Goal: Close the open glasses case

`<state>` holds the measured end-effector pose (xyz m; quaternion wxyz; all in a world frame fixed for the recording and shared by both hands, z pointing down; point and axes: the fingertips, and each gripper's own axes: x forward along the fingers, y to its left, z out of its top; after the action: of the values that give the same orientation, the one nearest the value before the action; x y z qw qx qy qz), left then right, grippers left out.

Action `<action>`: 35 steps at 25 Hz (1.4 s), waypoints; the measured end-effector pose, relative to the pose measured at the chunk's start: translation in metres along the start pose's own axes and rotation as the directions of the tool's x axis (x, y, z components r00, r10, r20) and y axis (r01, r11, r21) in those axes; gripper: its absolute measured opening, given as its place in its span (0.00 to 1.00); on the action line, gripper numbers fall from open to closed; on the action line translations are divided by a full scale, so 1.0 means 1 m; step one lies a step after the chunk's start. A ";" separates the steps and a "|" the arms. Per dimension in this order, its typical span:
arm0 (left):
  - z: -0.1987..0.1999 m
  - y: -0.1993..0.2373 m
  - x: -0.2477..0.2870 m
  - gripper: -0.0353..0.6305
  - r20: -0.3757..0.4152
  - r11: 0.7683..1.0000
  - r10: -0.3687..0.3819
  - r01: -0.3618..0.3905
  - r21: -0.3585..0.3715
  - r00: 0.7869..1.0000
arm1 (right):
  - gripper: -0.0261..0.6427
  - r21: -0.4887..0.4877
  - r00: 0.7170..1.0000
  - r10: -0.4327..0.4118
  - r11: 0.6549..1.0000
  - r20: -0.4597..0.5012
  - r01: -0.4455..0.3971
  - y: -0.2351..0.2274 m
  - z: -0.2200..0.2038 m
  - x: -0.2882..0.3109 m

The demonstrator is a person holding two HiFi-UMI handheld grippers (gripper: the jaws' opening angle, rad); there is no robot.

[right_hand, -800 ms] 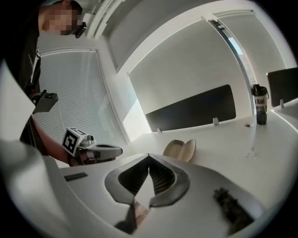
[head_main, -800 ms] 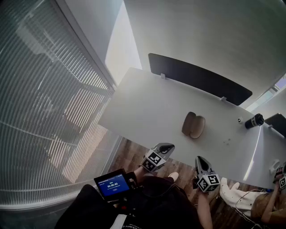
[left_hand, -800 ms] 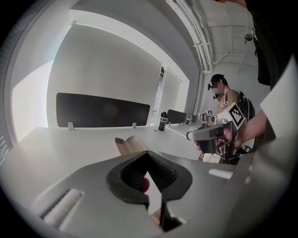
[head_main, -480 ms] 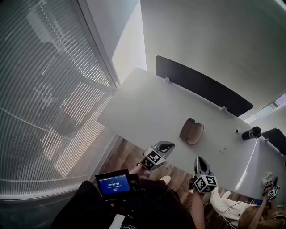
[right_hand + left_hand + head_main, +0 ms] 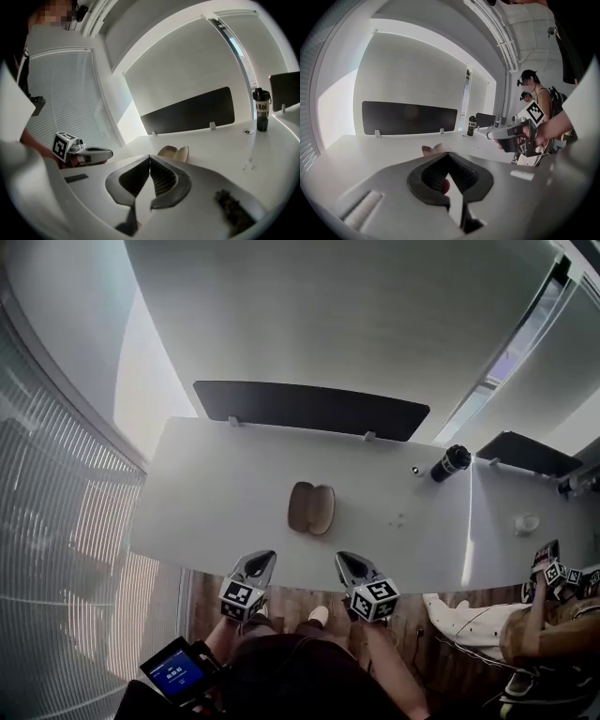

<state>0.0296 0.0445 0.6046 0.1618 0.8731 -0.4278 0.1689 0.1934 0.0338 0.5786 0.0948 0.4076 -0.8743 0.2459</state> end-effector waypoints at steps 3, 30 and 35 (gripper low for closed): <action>0.009 -0.002 -0.001 0.06 -0.014 0.999 0.049 -0.049 0.009 0.999 | 0.05 0.022 1.000 0.005 1.000 0.007 -0.005 -0.014 -0.002 -0.005; -0.002 0.087 0.100 0.12 -0.129 0.994 -0.075 0.063 -0.090 0.989 | 0.05 0.061 0.989 -0.124 0.990 -0.084 0.130 -0.057 0.024 0.060; -0.008 0.097 0.124 0.12 -0.191 0.992 -0.024 -0.001 -0.128 0.981 | 0.05 0.083 0.991 -0.080 0.993 -0.111 0.089 -0.077 0.022 0.077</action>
<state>0.0217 -0.0942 0.6792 0.2589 0.8429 -0.4152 0.2238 0.2027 -0.0709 0.6147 0.1340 0.4343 -0.8383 0.3012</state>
